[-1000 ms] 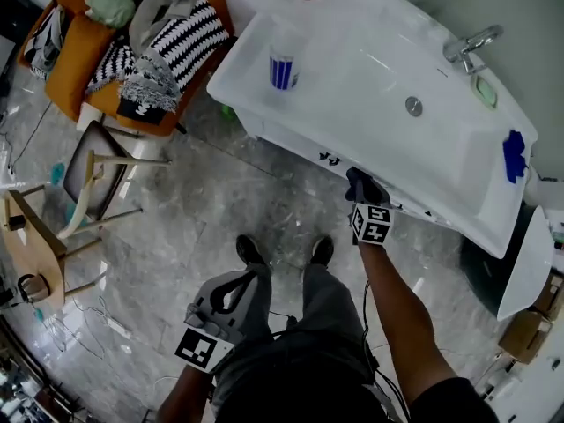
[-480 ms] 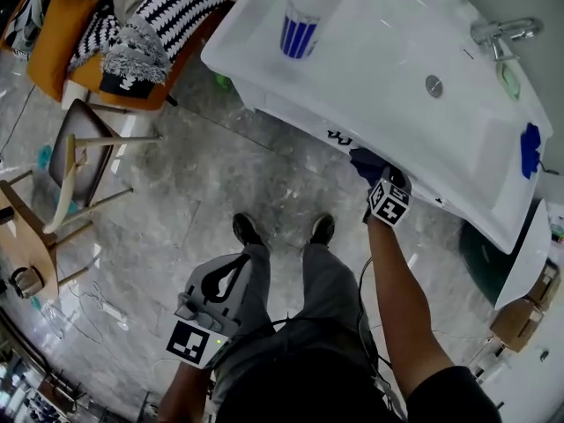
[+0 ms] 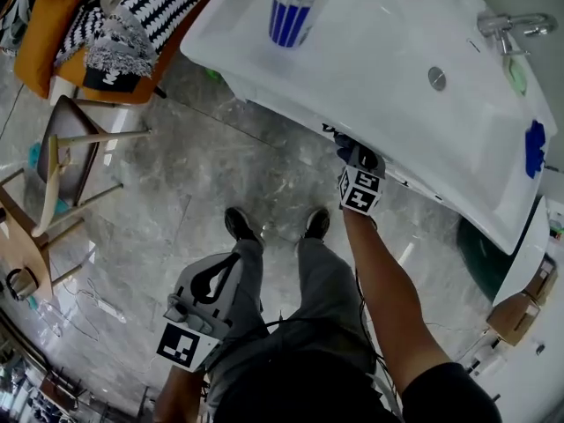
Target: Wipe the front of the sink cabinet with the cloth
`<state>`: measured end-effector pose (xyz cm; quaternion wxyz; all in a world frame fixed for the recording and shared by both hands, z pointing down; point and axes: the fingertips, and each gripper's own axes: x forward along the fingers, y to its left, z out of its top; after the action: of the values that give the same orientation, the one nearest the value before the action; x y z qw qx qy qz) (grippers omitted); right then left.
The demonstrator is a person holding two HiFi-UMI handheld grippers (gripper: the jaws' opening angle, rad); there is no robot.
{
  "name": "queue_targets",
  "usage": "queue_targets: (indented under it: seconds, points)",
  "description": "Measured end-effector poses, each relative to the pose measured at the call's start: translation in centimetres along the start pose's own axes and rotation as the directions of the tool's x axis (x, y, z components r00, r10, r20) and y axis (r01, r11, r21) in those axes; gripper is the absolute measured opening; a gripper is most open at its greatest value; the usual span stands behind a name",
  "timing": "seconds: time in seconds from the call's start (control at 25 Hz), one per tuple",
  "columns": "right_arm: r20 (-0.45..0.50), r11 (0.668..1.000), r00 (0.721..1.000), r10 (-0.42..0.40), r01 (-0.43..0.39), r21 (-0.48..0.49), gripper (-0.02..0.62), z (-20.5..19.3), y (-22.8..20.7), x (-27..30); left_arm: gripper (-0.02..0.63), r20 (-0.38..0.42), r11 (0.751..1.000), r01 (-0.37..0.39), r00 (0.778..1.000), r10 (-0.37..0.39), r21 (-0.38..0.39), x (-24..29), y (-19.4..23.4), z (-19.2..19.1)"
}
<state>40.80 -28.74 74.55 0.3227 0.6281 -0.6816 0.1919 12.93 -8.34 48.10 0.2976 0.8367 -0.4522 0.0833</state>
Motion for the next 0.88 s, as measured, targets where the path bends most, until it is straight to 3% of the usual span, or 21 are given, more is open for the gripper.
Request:
queue_targets:
  seconds: [0.16, 0.36, 0.48, 0.56, 0.68, 0.88]
  points:
    - [-0.001, 0.999, 1.0, -0.002, 0.002, 0.046, 0.035, -2.3, 0.4, 2.5, 0.005, -0.005, 1.0, -0.004, 1.0, 0.004, -0.004, 2.5, 0.6, -2.3]
    - [0.014, 0.996, 0.999, 0.046, -0.045, -0.07, 0.035, -4.6, -4.7, 1.7, 0.005, -0.014, 0.999, 0.012, 1.0, -0.013, -0.035, 4.7, 0.2, -5.2]
    - [-0.002, 0.997, 1.0, 0.007, -0.007, -0.08, 0.035, -5.7, -7.8, 0.5, 0.004, -0.003, 0.998, 0.011, 1.0, -0.011, -0.057, 5.2, 0.1, -5.5]
    - [-0.017, 0.999, 0.999, -0.036, 0.036, -0.006, 0.035, -6.5, -9.3, 0.2, 0.005, -0.003, 0.998, 0.01, 1.0, -0.01, -0.062, 5.1, 0.2, -5.5]
    - [-0.061, 0.979, 0.996, -0.064, 0.074, 0.188, 0.035, -8.1, -9.1, 1.5, 0.004, -0.002, 0.998, -0.002, 1.0, 0.002, -0.069, 5.2, 0.9, -5.6]
    - [-0.142, 0.938, 0.987, 0.078, -0.025, 0.344, 0.035, -11.1, -1.6, 8.9, 0.005, -0.008, 0.996, -0.031, 1.0, 0.031, -0.078, 5.5, 2.9, -7.3]
